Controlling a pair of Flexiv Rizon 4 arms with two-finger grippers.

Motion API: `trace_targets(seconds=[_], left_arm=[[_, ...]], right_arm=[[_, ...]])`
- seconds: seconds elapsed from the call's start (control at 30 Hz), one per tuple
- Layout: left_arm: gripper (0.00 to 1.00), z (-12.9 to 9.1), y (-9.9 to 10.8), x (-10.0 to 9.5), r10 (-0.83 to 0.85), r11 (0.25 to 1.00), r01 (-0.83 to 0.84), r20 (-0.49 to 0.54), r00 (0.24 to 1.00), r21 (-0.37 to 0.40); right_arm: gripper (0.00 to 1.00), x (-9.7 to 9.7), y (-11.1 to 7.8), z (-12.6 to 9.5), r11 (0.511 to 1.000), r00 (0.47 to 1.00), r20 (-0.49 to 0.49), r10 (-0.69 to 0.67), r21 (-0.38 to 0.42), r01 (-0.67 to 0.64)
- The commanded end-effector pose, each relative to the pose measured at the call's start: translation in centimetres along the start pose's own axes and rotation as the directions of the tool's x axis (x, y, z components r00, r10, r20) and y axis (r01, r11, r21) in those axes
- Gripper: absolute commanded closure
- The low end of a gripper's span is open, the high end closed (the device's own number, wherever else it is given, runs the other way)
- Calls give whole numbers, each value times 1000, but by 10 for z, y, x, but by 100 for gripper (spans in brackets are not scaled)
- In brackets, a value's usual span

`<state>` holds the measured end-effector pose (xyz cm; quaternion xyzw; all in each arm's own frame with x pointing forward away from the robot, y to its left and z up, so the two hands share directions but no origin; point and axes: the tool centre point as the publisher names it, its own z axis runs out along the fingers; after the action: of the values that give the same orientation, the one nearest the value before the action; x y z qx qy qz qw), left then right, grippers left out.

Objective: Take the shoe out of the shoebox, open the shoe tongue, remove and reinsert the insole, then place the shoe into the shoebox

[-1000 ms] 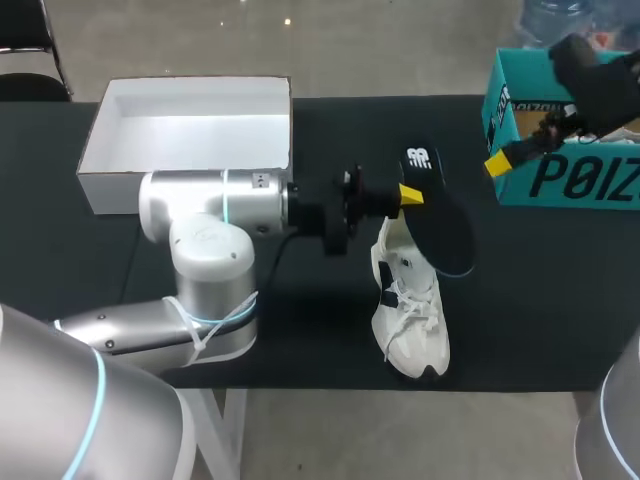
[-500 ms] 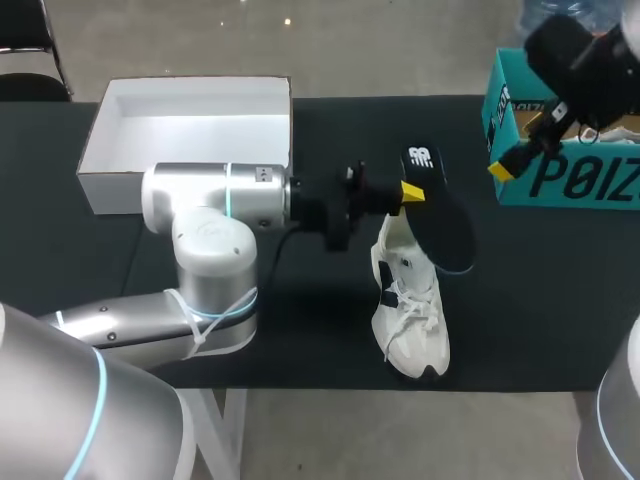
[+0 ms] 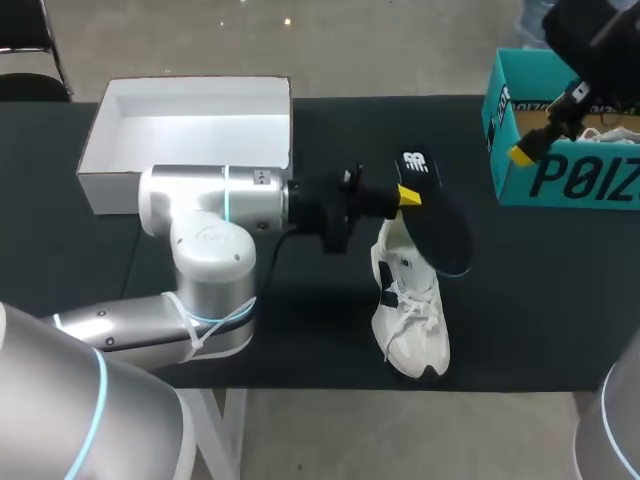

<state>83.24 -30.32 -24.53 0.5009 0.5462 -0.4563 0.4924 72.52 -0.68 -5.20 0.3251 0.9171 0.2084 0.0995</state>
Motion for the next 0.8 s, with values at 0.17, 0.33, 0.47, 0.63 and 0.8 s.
trace_targets(seconds=[0.17,0.33,0.47,0.63,0.8], left_arm=[[100,-4,-1,2,-8,1000,8,-9,1000,-12],[100,-5,-1,2,-23,1000,22,-15,1000,-20],[100,-5,-1,0,-27,999,27,-15,1000,-21],[100,-5,-1,-11,-101,995,100,-24,995,-27],[100,-7,-5,-25,-244,970,244,-36,969,-4]], right_arm=[[0,2,-7,2,999,999,-22,36,8,-36],[0,2,-8,2,999,998,-29,48,15,-48],[0,2,-8,2,999,998,-29,48,15,-48],[0,2,-8,2,999,998,-29,48,15,-48],[0,2,-8,2,999,998,-29,48,15,-48]])
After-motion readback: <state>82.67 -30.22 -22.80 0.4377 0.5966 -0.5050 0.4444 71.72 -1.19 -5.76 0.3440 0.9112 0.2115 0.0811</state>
